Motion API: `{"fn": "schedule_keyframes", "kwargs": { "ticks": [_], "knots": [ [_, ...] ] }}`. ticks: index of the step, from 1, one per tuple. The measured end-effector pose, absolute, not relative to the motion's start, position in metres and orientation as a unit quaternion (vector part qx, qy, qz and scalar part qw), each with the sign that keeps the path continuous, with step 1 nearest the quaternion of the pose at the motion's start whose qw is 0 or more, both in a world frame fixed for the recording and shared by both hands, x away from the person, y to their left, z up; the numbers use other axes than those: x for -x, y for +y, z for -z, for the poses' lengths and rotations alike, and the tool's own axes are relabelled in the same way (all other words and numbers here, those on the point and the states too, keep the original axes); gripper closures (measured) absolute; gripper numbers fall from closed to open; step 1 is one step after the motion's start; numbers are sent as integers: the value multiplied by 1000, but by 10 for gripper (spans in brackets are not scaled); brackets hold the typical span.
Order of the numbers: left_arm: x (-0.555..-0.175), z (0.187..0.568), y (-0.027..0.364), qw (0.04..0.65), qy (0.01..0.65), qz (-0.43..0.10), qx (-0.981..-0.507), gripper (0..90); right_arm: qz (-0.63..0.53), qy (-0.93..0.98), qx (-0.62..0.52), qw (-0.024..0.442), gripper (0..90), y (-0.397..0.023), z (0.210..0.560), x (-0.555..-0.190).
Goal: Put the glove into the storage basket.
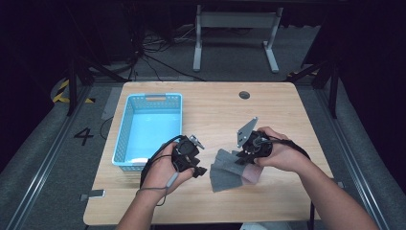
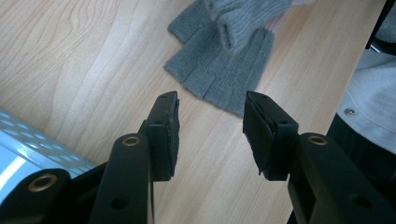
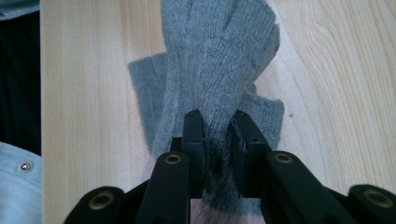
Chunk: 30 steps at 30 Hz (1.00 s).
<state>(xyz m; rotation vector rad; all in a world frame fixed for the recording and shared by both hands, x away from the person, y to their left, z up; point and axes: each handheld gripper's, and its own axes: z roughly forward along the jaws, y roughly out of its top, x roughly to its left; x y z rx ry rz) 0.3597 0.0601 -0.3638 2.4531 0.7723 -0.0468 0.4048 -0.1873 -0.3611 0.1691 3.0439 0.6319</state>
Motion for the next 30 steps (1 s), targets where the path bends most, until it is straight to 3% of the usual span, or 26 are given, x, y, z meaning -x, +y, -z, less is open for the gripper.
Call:
{"fn": "schedule_keyframes", "kwargs": {
  "ticks": [30],
  "knots": [
    [-357,362,63,281,290,15,-915,566,-189,981,-45,0,767,-174,372,-400]
  ]
}}
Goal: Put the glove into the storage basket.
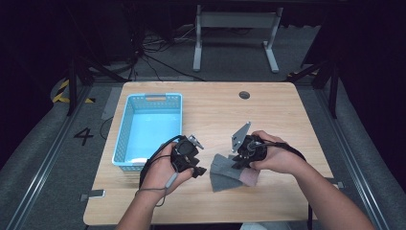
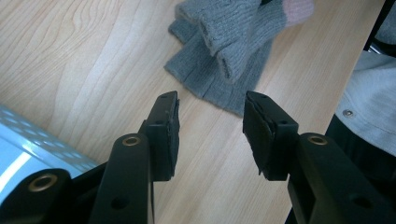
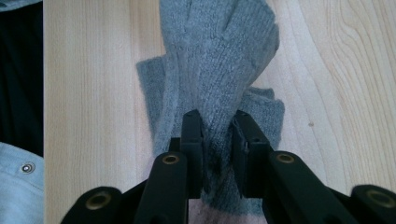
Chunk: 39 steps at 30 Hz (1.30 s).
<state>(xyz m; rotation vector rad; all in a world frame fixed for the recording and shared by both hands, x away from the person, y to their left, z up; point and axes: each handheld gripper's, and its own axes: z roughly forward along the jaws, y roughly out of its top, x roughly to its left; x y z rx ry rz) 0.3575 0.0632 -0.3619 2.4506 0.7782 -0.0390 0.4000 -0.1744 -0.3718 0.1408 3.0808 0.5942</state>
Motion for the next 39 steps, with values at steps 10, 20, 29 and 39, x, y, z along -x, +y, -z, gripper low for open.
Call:
{"fn": "schedule_keyframes", "kwargs": {
  "ticks": [10,20,29,39],
  "knots": [
    [-355,362,70,281,299,13,-912,566,-159,987,-22,-12,764,-164,387,-404],
    [-356,365,63,276,292,17,-915,566,-147,988,-43,-8,641,-165,405,-405],
    [-360,373,51,265,280,30,-922,565,-185,980,-69,16,568,-179,400,-398],
    [-362,392,31,226,259,50,-938,595,-242,959,-137,46,613,-230,387,-388]
  ]
}}
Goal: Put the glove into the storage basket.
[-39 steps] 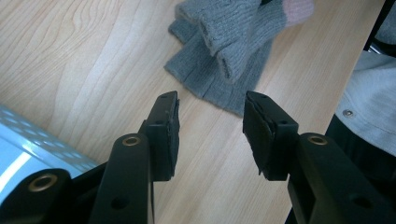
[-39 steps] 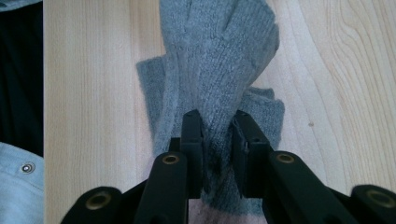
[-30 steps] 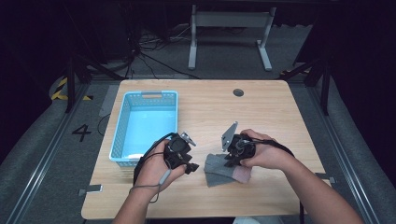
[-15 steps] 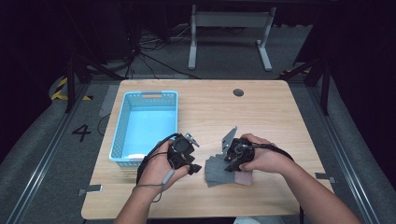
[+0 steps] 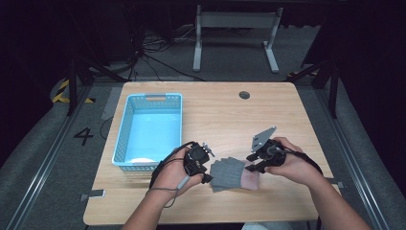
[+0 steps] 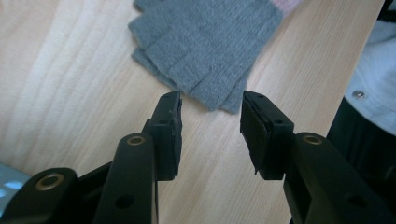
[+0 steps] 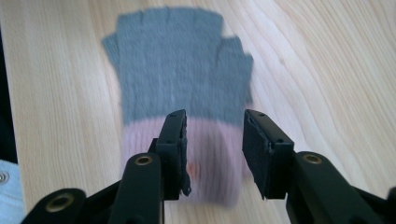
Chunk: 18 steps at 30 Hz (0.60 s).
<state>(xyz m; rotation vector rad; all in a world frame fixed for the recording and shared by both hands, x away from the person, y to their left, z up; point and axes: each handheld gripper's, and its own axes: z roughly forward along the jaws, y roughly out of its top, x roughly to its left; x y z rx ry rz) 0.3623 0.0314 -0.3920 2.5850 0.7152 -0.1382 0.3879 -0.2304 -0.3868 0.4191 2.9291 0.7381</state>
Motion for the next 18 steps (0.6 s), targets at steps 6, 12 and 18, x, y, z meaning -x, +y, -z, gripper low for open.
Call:
{"fn": "schedule_keyframes", "kwargs": {
  "ticks": [6,12,18],
  "knots": [
    [-362,404,25,214,253,57,-942,594,-247,951,-184,39,618,-260,401,-382],
    [-362,407,25,209,254,64,-942,598,-248,946,-205,26,618,-274,408,-380],
    [-362,410,25,209,249,71,-943,621,-245,945,-218,9,637,-285,415,-381]
  ]
}}
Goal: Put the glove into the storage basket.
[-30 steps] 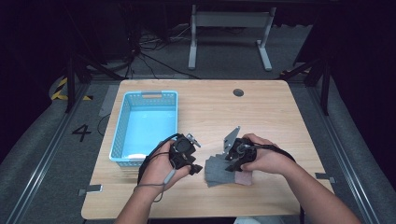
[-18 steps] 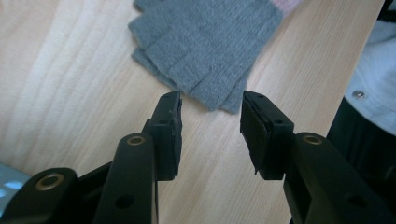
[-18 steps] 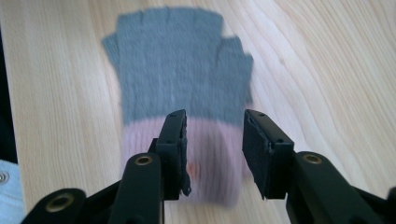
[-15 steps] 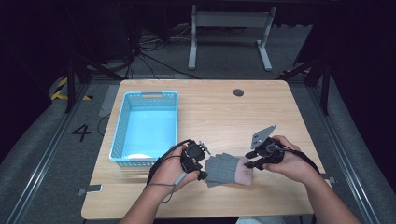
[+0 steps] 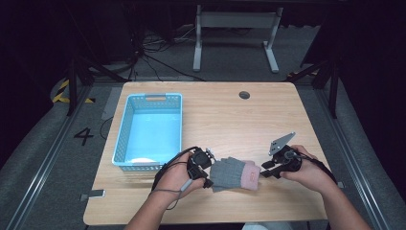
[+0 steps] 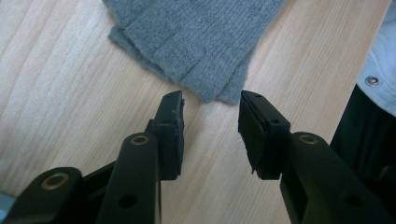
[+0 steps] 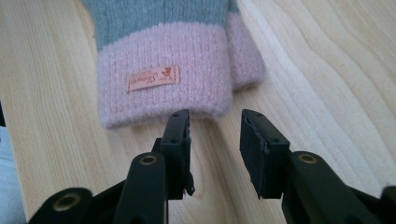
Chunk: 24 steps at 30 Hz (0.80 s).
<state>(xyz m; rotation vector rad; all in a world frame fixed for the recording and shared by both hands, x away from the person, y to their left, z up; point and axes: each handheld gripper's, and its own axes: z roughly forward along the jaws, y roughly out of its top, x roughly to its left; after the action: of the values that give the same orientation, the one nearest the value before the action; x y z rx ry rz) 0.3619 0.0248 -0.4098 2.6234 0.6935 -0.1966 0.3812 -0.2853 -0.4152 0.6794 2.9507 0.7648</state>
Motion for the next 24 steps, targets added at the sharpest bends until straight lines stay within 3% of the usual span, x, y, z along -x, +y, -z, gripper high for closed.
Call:
{"fn": "schedule_keyframes", "kwargs": {
  "ticks": [5,14,18,20,24],
  "knots": [
    [-363,411,24,216,251,88,-939,698,-246,944,-221,3,658,-286,421,-382],
    [-366,424,18,209,245,92,-942,683,-250,945,-211,-2,680,-284,425,-385],
    [-368,429,16,208,240,86,-944,669,-253,947,-200,6,726,-282,426,-386],
    [-368,431,15,207,244,88,-944,671,-250,948,-198,12,790,-280,426,-386],
    [-369,432,14,203,247,81,-944,716,-246,949,-195,19,853,-279,426,-387]
  ]
}}
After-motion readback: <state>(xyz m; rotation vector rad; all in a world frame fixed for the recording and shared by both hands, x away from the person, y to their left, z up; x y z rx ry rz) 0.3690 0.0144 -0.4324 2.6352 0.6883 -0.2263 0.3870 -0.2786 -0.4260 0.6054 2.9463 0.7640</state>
